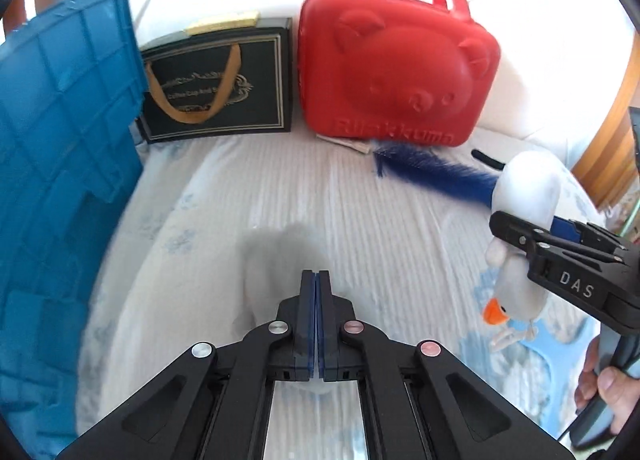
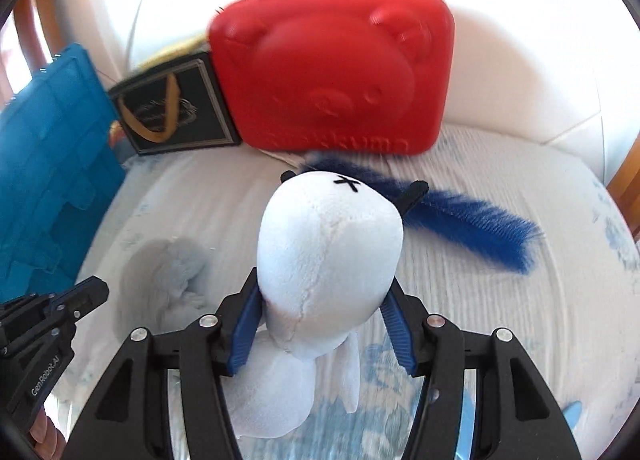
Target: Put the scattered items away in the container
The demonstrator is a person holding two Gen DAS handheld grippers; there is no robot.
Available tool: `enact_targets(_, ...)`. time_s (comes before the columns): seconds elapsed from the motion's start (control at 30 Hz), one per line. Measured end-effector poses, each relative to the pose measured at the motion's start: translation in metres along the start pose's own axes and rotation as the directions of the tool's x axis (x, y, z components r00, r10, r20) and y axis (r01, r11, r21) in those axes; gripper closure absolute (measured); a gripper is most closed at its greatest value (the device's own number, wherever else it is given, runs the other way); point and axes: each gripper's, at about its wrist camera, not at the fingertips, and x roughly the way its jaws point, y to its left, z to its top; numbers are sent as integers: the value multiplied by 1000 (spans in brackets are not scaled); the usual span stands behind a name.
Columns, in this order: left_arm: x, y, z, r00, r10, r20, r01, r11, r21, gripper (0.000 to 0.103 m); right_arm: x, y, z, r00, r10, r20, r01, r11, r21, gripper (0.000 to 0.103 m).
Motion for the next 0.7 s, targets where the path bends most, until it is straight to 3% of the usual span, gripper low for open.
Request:
enact_targets(0.07, -14, 5, -6, 1000, 10, 3, -10, 1000, 6, 101, -13, 7, -4, 1000, 13, 2, -13, 1000, 4, 48)
enact_targets(0.13, -21, 11, -18, 1000, 6, -19, -6, 1000, 6, 89, -25, 13, -13, 1000, 20, 4, -20, 1000, 0, 48)
enact_targets(0.2, -23, 17, -31, 999, 12, -46, -12, 1000, -3, 49, -31, 18, -24, 1000, 30, -5, -30, 1000, -3, 48)
enact_targets(0.23, -23, 18, -37, 998, 20, -52, -20, 1000, -3, 45, -32, 19, -29, 999, 33, -15, -33, 999, -1, 48)
enact_targets(0.37, -15, 12, -54, 994, 20, -109, -19, 1000, 16, 44, -36, 19, -51, 997, 50, -60, -50, 999, 9, 48)
enact_targets(0.5, -1, 6, -56, 989, 17, -150, -14, 1000, 25, 36, -27, 18, -58, 994, 53, -92, -53, 999, 8, 48)
enact_targets(0.7, 30, -2, -33, 987, 21, -160, -20, 1000, 3, 23, 0, 13, -53, 990, 43, -131, -43, 999, -1, 47)
